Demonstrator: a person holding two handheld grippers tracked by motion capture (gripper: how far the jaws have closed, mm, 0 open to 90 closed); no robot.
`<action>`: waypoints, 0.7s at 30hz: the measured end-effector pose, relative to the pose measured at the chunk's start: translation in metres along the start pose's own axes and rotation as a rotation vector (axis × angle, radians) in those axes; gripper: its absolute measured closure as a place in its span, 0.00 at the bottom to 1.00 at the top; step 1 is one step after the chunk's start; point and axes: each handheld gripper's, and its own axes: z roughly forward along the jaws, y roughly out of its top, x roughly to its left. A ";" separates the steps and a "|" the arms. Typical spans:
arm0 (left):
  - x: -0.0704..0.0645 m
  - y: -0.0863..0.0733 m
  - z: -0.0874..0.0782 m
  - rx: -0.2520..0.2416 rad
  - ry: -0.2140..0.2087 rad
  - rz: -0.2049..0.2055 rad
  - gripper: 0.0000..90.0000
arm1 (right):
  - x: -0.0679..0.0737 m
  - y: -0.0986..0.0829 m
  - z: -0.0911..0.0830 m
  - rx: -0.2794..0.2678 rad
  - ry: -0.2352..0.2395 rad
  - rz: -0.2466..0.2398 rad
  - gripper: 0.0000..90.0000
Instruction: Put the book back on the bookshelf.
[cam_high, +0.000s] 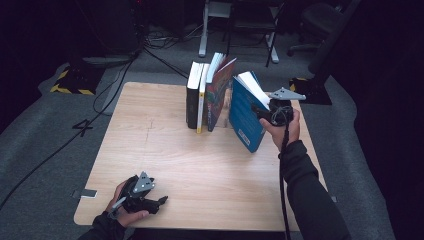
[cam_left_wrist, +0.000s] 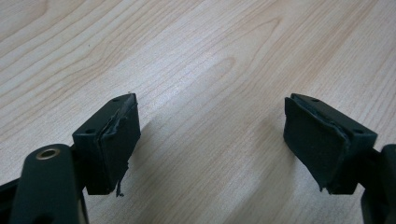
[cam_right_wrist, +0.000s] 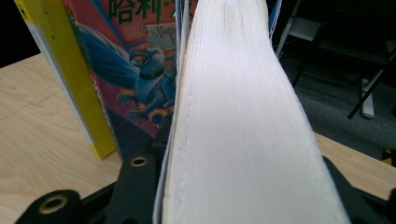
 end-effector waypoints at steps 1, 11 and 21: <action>0.000 0.000 0.000 0.000 0.000 0.001 0.21 | 0.000 0.000 -0.001 0.006 0.001 -0.003 0.65; 0.000 0.000 0.000 0.001 -0.001 -0.001 0.21 | -0.005 0.011 -0.004 0.111 0.034 -0.039 0.63; 0.000 0.000 0.000 -0.001 -0.005 0.003 0.21 | -0.008 0.024 0.008 0.150 0.050 -0.030 0.61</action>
